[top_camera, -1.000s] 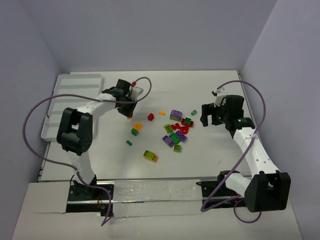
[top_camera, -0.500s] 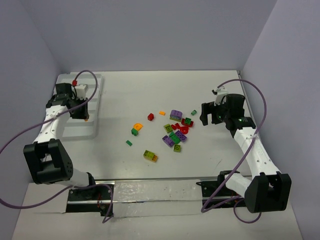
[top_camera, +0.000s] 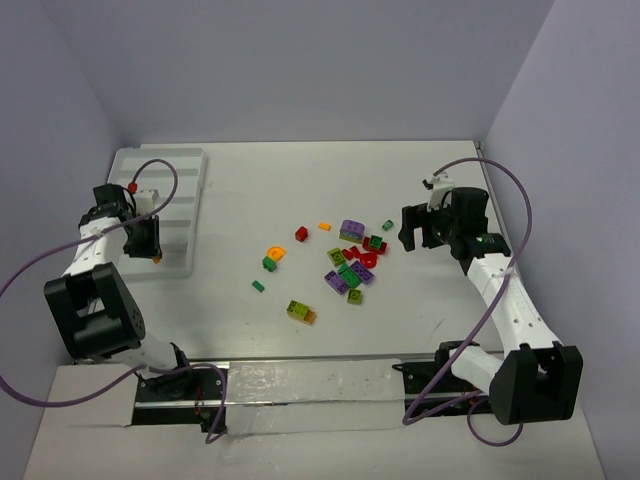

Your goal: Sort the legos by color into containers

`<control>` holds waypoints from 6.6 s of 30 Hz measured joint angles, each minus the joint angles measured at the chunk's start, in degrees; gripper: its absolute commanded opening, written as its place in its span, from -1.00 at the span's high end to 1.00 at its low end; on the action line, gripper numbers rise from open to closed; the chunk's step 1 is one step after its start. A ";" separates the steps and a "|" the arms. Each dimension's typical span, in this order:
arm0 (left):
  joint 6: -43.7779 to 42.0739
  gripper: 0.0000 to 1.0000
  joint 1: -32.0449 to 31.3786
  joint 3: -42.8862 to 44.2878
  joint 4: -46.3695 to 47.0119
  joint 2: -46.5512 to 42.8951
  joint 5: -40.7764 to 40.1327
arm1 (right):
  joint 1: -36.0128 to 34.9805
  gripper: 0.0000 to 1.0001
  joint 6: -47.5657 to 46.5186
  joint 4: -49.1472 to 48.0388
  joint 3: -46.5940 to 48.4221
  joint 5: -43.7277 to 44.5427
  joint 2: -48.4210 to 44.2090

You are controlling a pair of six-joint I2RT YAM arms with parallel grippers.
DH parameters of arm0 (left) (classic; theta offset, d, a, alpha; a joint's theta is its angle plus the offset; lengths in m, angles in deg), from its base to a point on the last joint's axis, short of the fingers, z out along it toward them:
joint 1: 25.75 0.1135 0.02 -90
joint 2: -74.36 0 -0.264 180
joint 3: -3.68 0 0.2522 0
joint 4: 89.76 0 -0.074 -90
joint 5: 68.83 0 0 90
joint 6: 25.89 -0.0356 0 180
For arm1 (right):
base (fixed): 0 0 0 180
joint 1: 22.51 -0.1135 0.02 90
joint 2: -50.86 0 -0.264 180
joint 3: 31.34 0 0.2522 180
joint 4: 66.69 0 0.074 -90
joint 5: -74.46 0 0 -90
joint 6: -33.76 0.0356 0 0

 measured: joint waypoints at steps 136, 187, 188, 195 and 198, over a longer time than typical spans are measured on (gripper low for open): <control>4.70 -0.47 -14.39 18.71 4.59 2.63 -2.64 | -0.66 -1.00 0.07 -0.87 0.13 1.27 2.83; 28.95 -0.22 -59.84 48.55 4.93 46.62 -15.41 | -0.66 -1.00 0.23 -0.90 0.13 5.16 5.66; 28.96 -0.20 -59.93 48.75 4.97 46.78 -15.82 | -0.66 -1.00 0.23 -0.91 0.13 5.16 5.66; 28.94 -0.03 -60.11 48.94 4.90 46.96 -16.57 | -0.66 -1.00 0.23 -0.90 0.13 5.16 5.66; 29.05 0.08 -60.11 48.94 4.76 46.96 -16.52 | -0.66 -1.00 0.23 -0.90 0.13 5.16 5.66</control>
